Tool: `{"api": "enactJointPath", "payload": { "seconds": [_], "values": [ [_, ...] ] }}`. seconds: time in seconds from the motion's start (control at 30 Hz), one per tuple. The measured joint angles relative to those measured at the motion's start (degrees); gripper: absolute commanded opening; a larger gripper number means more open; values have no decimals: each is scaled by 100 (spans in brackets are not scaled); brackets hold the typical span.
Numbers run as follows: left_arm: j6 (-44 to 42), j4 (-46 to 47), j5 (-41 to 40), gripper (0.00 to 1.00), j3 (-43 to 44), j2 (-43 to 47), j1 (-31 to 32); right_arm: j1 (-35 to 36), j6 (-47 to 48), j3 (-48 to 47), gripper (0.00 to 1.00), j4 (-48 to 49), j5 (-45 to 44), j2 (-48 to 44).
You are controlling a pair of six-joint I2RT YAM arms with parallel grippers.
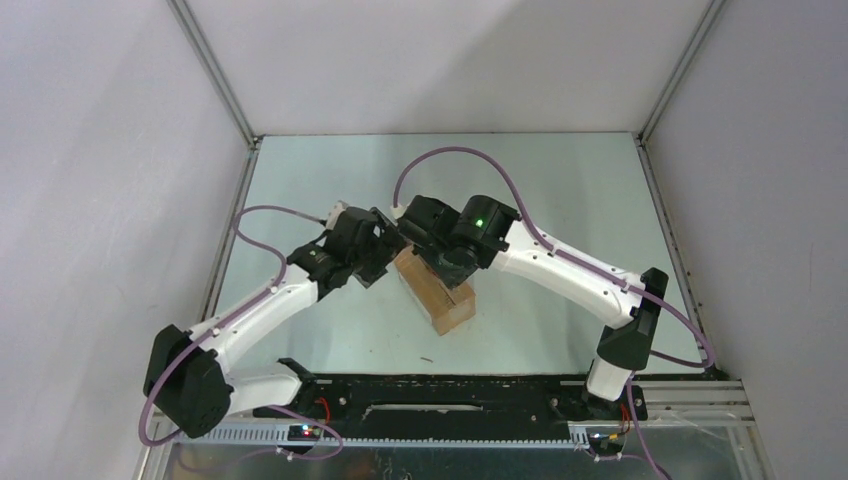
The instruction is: Unpack the express box
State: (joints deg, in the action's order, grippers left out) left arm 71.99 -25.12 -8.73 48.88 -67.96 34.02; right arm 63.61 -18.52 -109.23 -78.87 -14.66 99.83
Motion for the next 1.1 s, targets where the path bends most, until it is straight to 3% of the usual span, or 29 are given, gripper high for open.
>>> {"api": "enactJointPath", "payload": {
  "seconds": [0.13, 0.67, 1.1],
  "values": [
    [9, -142, 240, 99, 7, -129, 22, 2, 11, 2, 0, 20, 2, 0],
    [232, -1088, 439, 75, 710, -973, 289, 2, 114, 55, 0, 98, 2, 0],
    [518, -1764, 208, 41, 1351, -1412, 411, 2, 111, 55, 0, 90, 26, 0]
  ]
}}
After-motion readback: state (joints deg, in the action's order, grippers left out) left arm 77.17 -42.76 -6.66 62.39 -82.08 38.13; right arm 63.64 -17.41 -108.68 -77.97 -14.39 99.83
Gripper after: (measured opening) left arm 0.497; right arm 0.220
